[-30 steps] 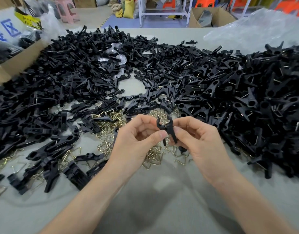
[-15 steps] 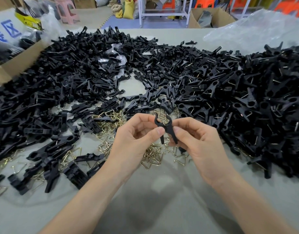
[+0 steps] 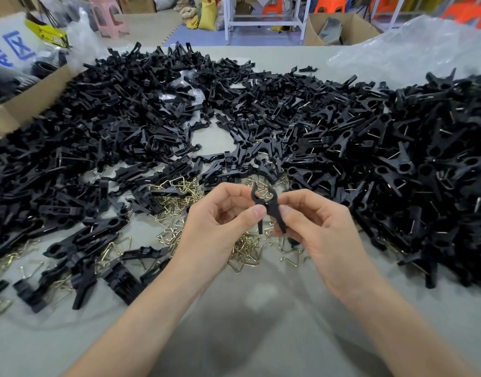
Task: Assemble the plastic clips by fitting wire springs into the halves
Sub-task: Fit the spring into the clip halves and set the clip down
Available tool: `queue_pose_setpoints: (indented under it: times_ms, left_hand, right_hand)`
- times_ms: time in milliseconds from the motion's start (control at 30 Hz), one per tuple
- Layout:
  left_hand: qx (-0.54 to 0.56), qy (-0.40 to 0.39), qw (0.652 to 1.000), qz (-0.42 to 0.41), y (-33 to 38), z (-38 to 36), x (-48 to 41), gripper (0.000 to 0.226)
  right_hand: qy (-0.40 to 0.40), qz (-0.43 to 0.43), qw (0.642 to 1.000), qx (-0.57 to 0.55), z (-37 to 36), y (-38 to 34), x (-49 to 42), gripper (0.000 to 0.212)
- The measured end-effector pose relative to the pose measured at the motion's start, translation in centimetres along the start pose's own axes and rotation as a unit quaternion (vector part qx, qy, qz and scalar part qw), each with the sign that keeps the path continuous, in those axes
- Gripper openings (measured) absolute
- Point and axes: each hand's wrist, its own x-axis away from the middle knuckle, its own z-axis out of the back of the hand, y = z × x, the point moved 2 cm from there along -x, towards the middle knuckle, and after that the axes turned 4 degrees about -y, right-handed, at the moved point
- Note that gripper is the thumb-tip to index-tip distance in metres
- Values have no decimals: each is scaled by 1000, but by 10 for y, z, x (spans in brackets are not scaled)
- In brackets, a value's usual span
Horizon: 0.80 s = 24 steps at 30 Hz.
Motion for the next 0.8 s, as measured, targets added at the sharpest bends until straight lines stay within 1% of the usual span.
queue_pose_setpoints:
  times_ms: [467, 600, 733, 800]
  left_hand:
    - [-4, -7, 1000, 13, 0, 0, 1, 19]
    - [-3, -11, 1000, 18, -1, 1, 2, 19]
    - [-26, -5, 999, 21, -2, 2, 1, 14]
    - [-31, -3, 999, 24, -3, 2, 2, 16]
  right_hand:
    - [-8, 5, 1000, 0, 3, 2, -2, 24]
    - [-15, -2, 1000, 7, 0, 2, 0, 22]
    - [-31, -21, 999, 4, -1, 2, 0, 23]
    - [-32, -25, 999, 3, 0, 2, 1, 22]
